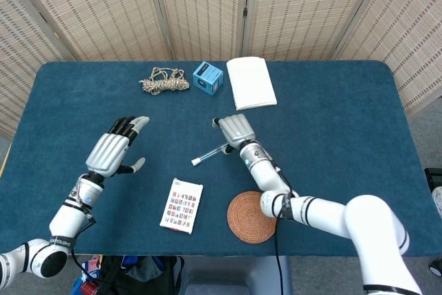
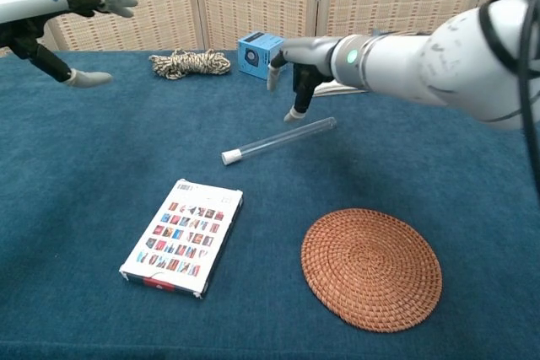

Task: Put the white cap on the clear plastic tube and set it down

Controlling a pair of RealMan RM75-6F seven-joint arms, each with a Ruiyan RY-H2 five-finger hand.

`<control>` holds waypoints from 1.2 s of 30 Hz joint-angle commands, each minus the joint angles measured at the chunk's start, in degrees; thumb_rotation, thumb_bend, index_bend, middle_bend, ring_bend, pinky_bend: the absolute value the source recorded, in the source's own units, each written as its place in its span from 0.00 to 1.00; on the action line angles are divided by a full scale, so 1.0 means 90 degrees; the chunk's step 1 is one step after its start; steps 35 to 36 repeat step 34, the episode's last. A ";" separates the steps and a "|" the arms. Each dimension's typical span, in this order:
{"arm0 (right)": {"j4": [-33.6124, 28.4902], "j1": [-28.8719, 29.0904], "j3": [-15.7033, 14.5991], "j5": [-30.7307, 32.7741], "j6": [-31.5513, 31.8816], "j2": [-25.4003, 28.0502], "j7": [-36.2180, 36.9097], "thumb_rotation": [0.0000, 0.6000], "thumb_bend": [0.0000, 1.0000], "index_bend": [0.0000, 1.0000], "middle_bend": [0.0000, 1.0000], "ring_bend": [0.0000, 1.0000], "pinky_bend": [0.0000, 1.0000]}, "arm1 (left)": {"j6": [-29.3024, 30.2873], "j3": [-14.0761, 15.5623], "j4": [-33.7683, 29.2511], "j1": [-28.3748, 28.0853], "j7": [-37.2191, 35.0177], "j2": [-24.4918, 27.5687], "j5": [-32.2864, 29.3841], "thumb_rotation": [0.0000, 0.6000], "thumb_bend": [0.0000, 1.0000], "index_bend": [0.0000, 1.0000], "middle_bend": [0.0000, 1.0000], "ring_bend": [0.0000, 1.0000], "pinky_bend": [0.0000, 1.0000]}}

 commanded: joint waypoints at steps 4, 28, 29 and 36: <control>-0.2241 -0.1346 -0.0276 -0.1273 0.1415 0.1945 0.0598 1.00 0.24 0.35 0.80 0.88 1.00 | 0.0245 0.0158 0.0163 0.0348 0.0099 0.0158 -0.0185 1.00 0.31 0.01 0.00 0.00 0.00; -0.3670 -0.5620 -0.2287 -0.5323 0.5440 0.3892 0.2506 1.00 0.35 0.37 0.43 0.39 0.58 | 0.2243 0.0686 -0.0179 0.2167 0.0138 0.0501 0.0386 1.00 0.31 0.07 0.00 0.00 0.00; -0.3654 -0.5768 -0.2315 -0.5394 0.5568 0.3857 0.2514 1.00 0.34 0.37 0.43 0.39 0.57 | 0.2311 0.0728 -0.0242 0.2237 0.0206 0.0502 0.0441 1.00 0.31 0.07 0.00 0.00 0.00; -0.3666 -0.6178 -0.2394 -0.5625 0.5789 0.3812 0.2606 1.00 0.34 0.37 0.43 0.39 0.57 | 0.2526 0.0818 -0.0429 0.2451 0.0429 0.0470 0.0616 1.00 0.31 0.06 0.00 0.00 0.00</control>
